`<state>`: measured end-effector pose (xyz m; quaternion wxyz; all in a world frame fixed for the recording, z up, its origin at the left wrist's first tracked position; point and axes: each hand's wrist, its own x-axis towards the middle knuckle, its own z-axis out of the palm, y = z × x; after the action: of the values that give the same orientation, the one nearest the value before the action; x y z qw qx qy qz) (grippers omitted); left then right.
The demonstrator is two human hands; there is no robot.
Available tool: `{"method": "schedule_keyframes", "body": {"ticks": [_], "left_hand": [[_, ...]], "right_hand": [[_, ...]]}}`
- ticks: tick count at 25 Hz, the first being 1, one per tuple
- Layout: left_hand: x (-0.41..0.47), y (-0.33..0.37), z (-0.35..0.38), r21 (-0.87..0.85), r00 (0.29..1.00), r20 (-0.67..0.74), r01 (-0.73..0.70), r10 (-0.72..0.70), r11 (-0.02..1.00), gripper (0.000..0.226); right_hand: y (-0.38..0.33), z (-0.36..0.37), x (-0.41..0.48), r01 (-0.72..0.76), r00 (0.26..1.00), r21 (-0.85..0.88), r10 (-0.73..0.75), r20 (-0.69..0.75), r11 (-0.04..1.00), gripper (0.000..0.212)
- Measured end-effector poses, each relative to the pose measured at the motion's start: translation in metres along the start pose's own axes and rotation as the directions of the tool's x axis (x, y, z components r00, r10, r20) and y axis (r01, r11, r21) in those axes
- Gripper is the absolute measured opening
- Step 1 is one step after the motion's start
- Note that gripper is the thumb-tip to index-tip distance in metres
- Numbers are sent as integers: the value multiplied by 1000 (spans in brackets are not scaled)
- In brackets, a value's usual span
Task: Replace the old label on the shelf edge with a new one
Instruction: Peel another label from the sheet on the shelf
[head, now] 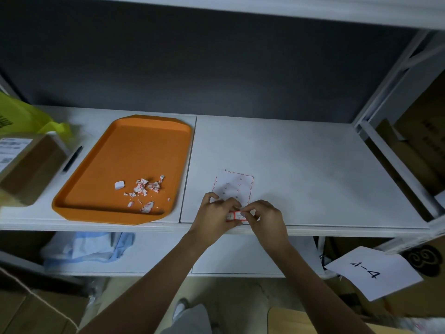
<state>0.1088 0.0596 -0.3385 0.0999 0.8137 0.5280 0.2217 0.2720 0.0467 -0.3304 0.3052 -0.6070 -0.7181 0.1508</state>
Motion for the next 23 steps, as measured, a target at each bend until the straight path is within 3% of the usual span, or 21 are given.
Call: {"method": "schedule_keyframes", "body": {"ticks": [6,23], "left_hand": [[-5,-2,6,49,1000,27,10,-11,999,42],[-9,-12,8,23,999,40,34,-34,999,39]], "right_hand": [[6,8,-4,-79,996,4,79,36,997,8],[0,13,-7,-52,998,-15,53,37,999,7]]}}
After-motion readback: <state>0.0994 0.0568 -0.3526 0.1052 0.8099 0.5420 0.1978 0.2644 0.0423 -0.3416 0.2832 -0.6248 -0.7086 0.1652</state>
